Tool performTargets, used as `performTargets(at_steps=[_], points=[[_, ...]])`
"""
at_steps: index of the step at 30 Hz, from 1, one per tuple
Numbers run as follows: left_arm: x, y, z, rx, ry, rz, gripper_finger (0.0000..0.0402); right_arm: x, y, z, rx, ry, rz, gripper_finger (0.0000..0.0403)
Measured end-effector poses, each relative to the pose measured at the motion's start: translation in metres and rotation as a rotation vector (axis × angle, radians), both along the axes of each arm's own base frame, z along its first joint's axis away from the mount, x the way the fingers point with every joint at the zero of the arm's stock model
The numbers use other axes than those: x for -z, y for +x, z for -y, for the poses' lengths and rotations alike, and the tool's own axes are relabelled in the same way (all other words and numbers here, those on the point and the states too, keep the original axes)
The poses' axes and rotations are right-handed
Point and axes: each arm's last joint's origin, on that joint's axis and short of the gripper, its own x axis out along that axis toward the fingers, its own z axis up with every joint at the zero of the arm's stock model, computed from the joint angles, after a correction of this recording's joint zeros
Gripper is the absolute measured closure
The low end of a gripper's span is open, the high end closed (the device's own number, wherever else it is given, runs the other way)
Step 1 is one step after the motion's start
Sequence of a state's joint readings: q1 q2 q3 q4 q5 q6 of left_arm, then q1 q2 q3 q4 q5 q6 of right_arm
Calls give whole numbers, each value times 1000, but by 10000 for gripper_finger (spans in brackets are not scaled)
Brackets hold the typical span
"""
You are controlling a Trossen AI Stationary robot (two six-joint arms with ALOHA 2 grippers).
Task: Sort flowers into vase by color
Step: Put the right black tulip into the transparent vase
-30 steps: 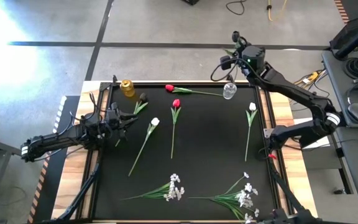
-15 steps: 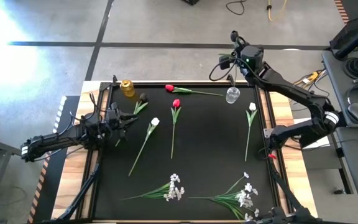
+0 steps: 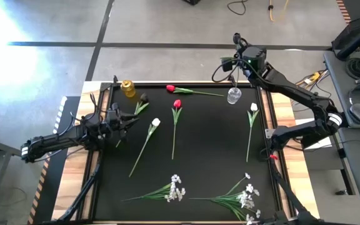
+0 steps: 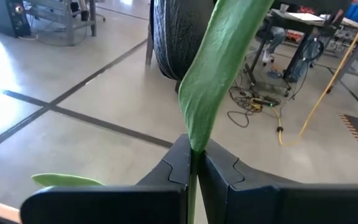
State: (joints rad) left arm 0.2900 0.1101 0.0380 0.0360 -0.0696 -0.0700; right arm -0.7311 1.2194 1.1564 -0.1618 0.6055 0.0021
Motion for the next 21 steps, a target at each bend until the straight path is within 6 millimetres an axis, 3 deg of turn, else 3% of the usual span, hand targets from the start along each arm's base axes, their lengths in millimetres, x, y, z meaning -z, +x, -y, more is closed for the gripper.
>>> performTargets(at_steps=[21], points=[[0,0,0,1,0,0,326,22,-1,-16,18,213,-57,390]])
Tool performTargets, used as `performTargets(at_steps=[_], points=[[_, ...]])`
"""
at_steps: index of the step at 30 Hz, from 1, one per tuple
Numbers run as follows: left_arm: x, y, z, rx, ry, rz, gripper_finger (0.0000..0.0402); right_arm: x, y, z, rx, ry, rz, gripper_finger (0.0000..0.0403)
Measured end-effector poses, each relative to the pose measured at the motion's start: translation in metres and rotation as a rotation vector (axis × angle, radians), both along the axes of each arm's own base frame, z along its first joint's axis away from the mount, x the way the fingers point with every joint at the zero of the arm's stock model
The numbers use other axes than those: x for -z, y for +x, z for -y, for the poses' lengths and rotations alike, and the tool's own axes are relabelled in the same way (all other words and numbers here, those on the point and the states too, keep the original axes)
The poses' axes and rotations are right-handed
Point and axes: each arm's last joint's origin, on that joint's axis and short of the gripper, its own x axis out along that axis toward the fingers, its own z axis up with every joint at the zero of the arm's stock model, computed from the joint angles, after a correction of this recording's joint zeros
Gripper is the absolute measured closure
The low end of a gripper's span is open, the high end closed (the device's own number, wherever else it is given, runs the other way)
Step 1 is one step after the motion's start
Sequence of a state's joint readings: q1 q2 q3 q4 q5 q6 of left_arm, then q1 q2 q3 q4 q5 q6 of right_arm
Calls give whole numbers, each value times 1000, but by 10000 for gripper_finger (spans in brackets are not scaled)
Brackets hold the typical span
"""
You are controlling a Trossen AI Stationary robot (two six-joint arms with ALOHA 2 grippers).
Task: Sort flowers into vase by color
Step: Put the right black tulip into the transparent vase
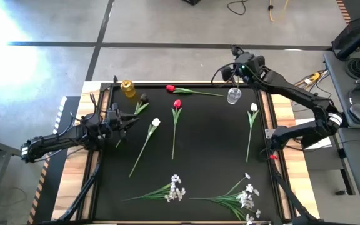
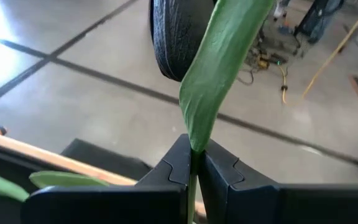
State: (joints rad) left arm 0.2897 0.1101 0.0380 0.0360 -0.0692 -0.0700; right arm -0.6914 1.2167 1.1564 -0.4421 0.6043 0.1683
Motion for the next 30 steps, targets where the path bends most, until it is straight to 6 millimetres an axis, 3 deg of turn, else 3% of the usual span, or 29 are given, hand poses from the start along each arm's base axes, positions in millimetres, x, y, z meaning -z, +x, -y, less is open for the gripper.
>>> performTargets(at_steps=[23,30], points=[[0,0,0,0,0,0,326,11,-6,-6,44,121,-19,388],[0,0,0,0,0,0,326,12,-6,-6,37,142,-6,334]])
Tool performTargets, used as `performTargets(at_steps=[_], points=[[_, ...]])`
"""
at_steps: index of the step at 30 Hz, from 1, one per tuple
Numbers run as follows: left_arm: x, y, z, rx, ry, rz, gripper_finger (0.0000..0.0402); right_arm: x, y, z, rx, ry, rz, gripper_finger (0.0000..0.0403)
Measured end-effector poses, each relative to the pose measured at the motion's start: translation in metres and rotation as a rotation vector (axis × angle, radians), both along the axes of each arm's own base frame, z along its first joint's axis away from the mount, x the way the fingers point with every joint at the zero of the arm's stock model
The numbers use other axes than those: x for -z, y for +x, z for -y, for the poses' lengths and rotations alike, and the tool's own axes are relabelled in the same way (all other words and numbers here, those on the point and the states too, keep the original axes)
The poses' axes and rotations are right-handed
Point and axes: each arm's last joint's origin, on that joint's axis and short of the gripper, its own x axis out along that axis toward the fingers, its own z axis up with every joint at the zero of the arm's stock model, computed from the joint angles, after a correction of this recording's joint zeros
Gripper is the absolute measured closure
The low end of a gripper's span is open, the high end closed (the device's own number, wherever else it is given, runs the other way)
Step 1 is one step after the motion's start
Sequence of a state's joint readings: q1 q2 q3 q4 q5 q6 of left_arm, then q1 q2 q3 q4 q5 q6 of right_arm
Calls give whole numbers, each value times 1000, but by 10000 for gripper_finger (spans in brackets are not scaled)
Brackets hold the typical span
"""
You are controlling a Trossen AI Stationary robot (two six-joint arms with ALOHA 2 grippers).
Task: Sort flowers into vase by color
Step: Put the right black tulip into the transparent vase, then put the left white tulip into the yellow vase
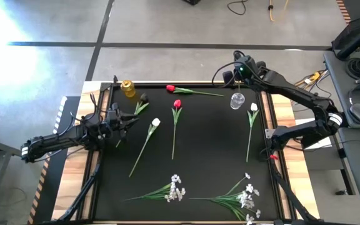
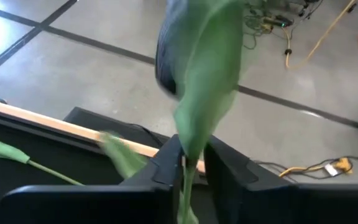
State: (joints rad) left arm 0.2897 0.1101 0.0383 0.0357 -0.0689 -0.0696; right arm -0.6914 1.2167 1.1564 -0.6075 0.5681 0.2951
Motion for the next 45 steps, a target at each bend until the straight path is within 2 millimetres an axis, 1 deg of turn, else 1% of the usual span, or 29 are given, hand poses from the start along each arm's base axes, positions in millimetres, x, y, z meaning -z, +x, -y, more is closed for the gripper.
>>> performTargets(at_steps=[5,10,13,17,21,23,27,29,32,34,37,39,42,43,45], points=[[0,0,0,0,0,0,326,4,-3,-5,0,72,0,297],[0,0,0,0,0,0,326,6,-4,-13,-16,115,-30,288],[0,0,0,0,-2,1,326,4,-4,-18,-26,116,-24,297],[-1,0,-1,-44,-103,48,326,-3,-5,-27,-53,96,-2,318],[0,-1,-3,-110,-169,79,326,-18,-7,-38,-84,81,16,346],[-1,-1,-3,-111,-179,96,326,-27,-7,-44,-106,70,29,361],[-3,-1,-3,-119,-181,115,326,-40,-1,-56,-169,50,60,389],[-3,-2,-4,-167,-216,139,326,-44,2,-61,-198,43,69,392],[-3,-3,-6,-245,-304,197,326,-44,7,-69,-244,52,75,394],[-3,-2,-6,-222,-317,197,326,-43,10,-75,-280,63,77,394],[-1,0,-4,-156,-390,190,329,-42,15,-83,-321,67,72,394],[1,3,-4,-112,-433,169,343,-41,17,-89,-346,69,69,394],[4,6,-3,-78,-466,106,387,-43,18,-96,-379,66,77,394],[3,7,-3,-82,-471,89,394,-46,17,-99,-389,61,86,394],[-3,10,-4,-88,-483,51,395,-54,15,-103,-406,48,111,394]])
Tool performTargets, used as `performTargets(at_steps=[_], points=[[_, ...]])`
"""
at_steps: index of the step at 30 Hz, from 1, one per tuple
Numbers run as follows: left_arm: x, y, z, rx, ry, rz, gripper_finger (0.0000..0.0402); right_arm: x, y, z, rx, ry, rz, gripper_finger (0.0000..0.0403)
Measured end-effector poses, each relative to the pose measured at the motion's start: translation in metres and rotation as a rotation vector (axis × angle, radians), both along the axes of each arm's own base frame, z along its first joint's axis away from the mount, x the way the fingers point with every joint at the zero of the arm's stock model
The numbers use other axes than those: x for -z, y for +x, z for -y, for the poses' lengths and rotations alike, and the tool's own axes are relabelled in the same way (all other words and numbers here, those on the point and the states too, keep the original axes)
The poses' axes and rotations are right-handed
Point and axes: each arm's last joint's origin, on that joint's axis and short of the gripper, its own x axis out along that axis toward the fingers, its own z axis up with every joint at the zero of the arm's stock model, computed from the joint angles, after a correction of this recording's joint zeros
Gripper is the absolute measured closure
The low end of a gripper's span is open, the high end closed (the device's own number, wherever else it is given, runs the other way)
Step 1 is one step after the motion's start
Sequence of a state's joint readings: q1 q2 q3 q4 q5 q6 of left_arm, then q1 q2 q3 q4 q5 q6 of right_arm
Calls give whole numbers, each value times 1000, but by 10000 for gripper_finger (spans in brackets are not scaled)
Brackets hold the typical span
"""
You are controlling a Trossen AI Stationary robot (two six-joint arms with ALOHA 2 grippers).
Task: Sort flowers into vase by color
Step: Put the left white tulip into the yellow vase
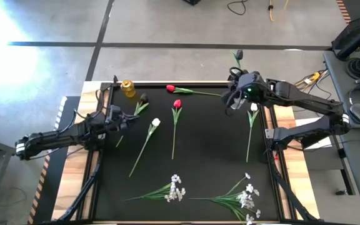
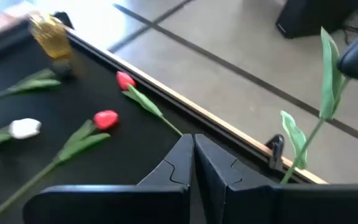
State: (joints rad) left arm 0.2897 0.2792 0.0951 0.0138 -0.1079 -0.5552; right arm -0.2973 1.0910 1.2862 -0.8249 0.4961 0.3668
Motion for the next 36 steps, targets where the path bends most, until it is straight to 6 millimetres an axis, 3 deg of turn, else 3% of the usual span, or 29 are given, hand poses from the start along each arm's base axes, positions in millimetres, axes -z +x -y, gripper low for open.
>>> performTargets(at_steps=[8,20,25,36], points=[[-20,17,-2,99,-122,-290,401,-32,-20,-11,-89,3,106,394],[-26,58,-14,86,-310,-651,398,-51,-45,-20,-109,4,205,394],[-23,76,-19,63,-366,-720,368,-47,-42,-19,-110,21,187,394],[6,118,-30,61,-456,-910,286,-43,-35,-18,-140,49,163,394]])
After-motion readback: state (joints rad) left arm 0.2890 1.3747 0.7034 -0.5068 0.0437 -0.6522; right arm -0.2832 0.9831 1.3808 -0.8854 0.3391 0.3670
